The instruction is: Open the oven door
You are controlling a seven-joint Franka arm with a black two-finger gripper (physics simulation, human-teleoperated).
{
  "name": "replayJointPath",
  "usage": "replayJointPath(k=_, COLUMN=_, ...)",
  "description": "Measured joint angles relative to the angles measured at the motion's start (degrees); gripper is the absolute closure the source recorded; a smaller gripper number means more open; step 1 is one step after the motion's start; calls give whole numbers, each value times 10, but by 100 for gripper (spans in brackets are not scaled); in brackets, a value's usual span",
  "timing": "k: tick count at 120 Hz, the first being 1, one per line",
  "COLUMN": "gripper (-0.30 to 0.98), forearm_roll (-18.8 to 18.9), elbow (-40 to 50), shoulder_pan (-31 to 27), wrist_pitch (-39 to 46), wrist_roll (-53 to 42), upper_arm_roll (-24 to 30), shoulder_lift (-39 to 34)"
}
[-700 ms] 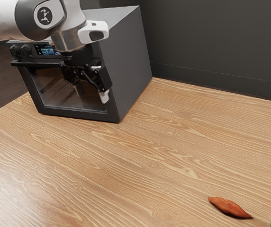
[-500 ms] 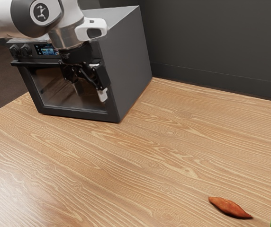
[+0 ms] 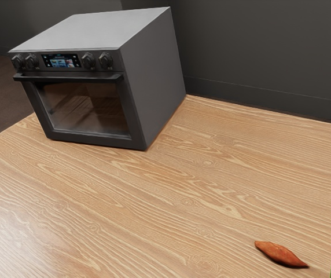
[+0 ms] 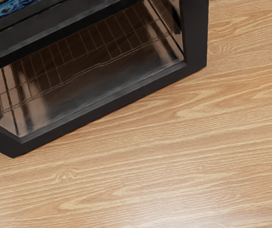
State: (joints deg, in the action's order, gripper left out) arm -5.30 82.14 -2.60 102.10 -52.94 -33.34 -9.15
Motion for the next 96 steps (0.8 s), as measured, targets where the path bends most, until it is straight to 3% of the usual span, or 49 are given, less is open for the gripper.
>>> replayJointPath(k=14, gripper=0, forearm_roll=-2, elbow=-1, shoulder_pan=-2, wrist_pitch=44, wrist_roll=-99, upper_arm_roll=-2, shoulder_lift=28)
replayJointPath(k=25, gripper=0, forearm_roll=29, elbow=-5, shoulder_pan=-3, wrist_pitch=67, wrist_roll=-157, upper_arm_roll=1, shoulder_lift=48)
replayJointPath(k=32, gripper=0, forearm_roll=30, elbow=-4, shoulder_pan=-1, wrist_pitch=77, wrist_roll=-196, upper_arm_roll=0, shoulder_lift=58)
replayJointPath(k=66, gripper=0, forearm_roll=-61, elbow=-8, shoulder_pan=-17, wrist_pitch=101, wrist_roll=-371, upper_arm_roll=-3, shoulder_lift=123)
replayJointPath(k=96, gripper=0, forearm_roll=-106, elbow=-58, shoulder_pan=-5, wrist_pitch=106, wrist_roll=-477, upper_arm_roll=4, shoulder_lift=191)
